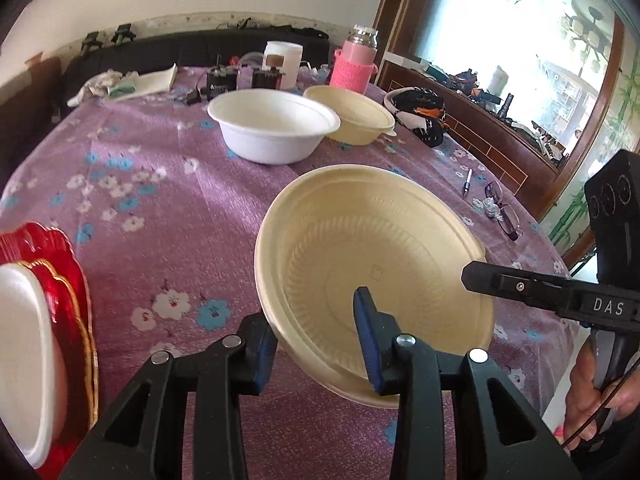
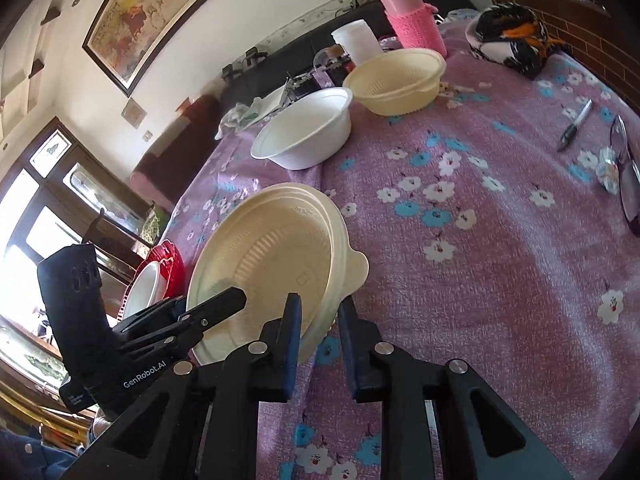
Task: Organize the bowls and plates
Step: 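Lift and carry the beige plastic plate over the plate stack, then lower the beige plate onto the plate stack and open both tools, then move both tools toward the white bowl, then grasp the white bowl rim with both tools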
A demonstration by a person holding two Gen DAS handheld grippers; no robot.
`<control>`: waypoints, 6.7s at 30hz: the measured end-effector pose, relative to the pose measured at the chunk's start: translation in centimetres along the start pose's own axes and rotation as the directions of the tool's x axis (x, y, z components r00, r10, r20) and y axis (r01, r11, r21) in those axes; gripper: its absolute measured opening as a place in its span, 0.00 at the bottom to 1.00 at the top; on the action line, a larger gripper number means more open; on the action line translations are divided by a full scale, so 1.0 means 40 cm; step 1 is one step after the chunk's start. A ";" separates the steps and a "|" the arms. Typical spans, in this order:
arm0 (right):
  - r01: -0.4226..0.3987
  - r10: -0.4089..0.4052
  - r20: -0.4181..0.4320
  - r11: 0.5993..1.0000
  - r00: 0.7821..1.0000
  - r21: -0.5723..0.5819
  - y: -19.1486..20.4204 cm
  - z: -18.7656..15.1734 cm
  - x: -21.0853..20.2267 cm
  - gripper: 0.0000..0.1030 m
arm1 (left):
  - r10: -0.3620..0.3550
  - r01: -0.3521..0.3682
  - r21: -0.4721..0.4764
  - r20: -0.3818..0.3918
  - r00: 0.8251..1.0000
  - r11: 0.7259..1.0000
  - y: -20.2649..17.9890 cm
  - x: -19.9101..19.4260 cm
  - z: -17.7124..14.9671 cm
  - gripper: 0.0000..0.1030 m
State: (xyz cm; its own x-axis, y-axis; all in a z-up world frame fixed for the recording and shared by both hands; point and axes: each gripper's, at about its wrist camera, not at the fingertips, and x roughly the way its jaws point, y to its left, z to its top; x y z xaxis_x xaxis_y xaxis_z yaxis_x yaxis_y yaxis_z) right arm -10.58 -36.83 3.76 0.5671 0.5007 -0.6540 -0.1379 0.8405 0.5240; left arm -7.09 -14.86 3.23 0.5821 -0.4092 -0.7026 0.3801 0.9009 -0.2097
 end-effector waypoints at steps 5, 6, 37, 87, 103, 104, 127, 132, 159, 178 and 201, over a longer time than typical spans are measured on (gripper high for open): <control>0.002 -0.002 0.002 1.000 1.000 -0.009 0.022 0.010 0.002 0.20 | 0.014 -0.014 -0.001 0.009 1.000 1.000 0.013 -0.016 0.002 0.34; 0.001 -0.001 0.002 1.000 1.000 -0.010 0.026 0.012 0.003 0.20 | 0.015 -0.015 -0.003 0.013 1.000 1.000 0.018 -0.022 0.004 0.34; -0.003 0.004 0.004 0.988 1.000 -0.155 0.229 0.049 0.040 0.20 | 0.170 -0.166 -0.038 0.210 0.963 0.985 0.094 -0.188 -0.007 0.36; -0.177 0.100 -0.269 0.943 0.958 -0.283 0.559 -0.009 0.316 0.23 | 0.383 -0.328 -0.319 0.126 0.915 0.889 0.421 -0.337 -0.141 0.44; -0.189 0.102 -0.295 0.940 0.950 -0.283 0.554 -0.019 0.321 0.24 | 0.390 -0.337 -0.325 0.115 0.914 0.884 0.427 -0.336 -0.147 0.46; -0.190 0.104 -0.296 0.940 0.950 -0.282 0.554 -0.020 0.321 0.25 | 0.391 -0.337 -0.327 0.115 0.913 0.883 0.428 -0.337 -0.148 0.46; -0.087 0.036 -0.153 0.935 0.988 -0.343 0.472 -0.002 0.221 0.35 | 0.501 -0.423 -0.351 0.172 0.848 0.835 0.400 -0.423 -0.124 0.56; 0.111 -0.110 0.026 0.907 0.994 -0.406 0.427 0.029 0.168 0.47 | 0.485 -0.421 -0.296 0.188 0.854 0.857 0.345 -0.412 -0.096 0.60; 0.577 -0.439 0.412 0.755 0.798 -0.313 0.208 0.125 0.032 0.63 | 0.304 -0.302 -0.034 0.150 0.941 0.953 0.030 -0.196 0.102 0.63; 0.646 -0.467 0.540 0.736 0.700 -0.202 0.147 0.228 -0.061 0.99 | 0.282 -0.285 0.004 0.114 0.952 0.959 -0.019 -0.106 0.149 0.64; -0.021 0.007 0.105 0.991 0.994 0.135 -0.091 0.422 0.242 0.31 | 0.225 -0.252 -0.255 -0.131 0.965 0.933 0.178 0.217 0.457 0.40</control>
State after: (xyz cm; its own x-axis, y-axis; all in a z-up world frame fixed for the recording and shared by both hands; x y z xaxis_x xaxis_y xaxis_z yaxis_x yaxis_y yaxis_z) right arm 9.10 -38.53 4.74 0.6479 0.4821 -0.5898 -0.0389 0.7942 0.6065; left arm 13.83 -14.66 8.06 0.5532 -0.1731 -0.8149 0.0245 0.9811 -0.1917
